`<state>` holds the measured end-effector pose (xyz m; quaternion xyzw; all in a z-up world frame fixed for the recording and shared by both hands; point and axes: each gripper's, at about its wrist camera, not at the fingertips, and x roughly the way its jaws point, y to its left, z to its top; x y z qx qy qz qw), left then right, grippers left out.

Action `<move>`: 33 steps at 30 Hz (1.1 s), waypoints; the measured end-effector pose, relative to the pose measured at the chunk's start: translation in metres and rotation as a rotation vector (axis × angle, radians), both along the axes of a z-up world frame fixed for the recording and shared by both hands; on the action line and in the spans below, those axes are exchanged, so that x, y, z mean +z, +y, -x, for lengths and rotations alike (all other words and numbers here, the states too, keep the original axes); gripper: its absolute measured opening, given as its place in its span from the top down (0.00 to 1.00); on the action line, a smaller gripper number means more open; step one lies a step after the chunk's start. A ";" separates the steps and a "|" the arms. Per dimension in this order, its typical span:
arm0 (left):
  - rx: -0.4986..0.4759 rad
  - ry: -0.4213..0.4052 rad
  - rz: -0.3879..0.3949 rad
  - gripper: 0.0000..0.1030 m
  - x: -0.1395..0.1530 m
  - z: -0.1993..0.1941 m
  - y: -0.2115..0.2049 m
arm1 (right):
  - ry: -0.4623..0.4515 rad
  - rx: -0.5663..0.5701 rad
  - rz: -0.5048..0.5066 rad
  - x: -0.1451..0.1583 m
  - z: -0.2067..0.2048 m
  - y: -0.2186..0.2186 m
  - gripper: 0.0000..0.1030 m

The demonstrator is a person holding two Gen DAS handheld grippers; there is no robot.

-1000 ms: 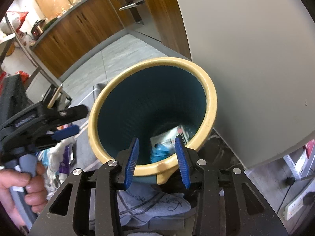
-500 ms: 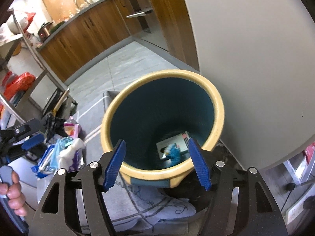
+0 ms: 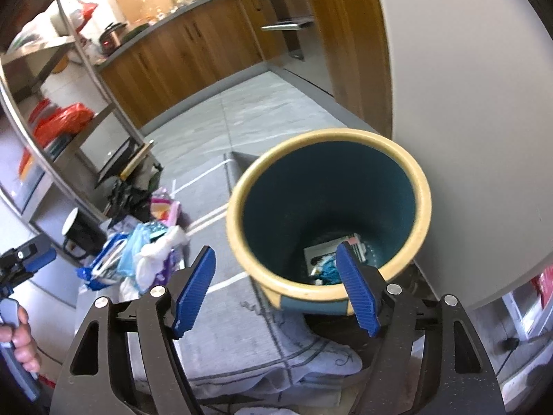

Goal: Collect trash
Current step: 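Move both grippers back over the trash pile on the cloth, then grasp the black plastic bag with the left gripper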

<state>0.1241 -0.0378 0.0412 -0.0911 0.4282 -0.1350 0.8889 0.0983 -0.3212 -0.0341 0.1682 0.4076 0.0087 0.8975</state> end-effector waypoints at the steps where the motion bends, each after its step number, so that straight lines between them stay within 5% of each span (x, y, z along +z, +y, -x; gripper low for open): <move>1: 0.009 -0.004 -0.011 0.07 -0.001 0.003 0.004 | -0.001 0.006 0.003 0.001 -0.001 0.002 0.28; 19: 0.081 0.047 -0.147 0.10 -0.044 0.017 0.058 | -0.001 0.191 0.002 0.013 -0.007 0.071 0.27; 27: 0.042 0.022 -0.218 0.10 -0.016 -0.037 0.064 | 0.030 0.252 -0.002 0.011 -0.017 0.096 0.27; 33: 0.035 0.066 -0.254 0.10 -0.028 -0.093 0.074 | 0.052 0.263 -0.004 0.011 -0.034 0.104 0.27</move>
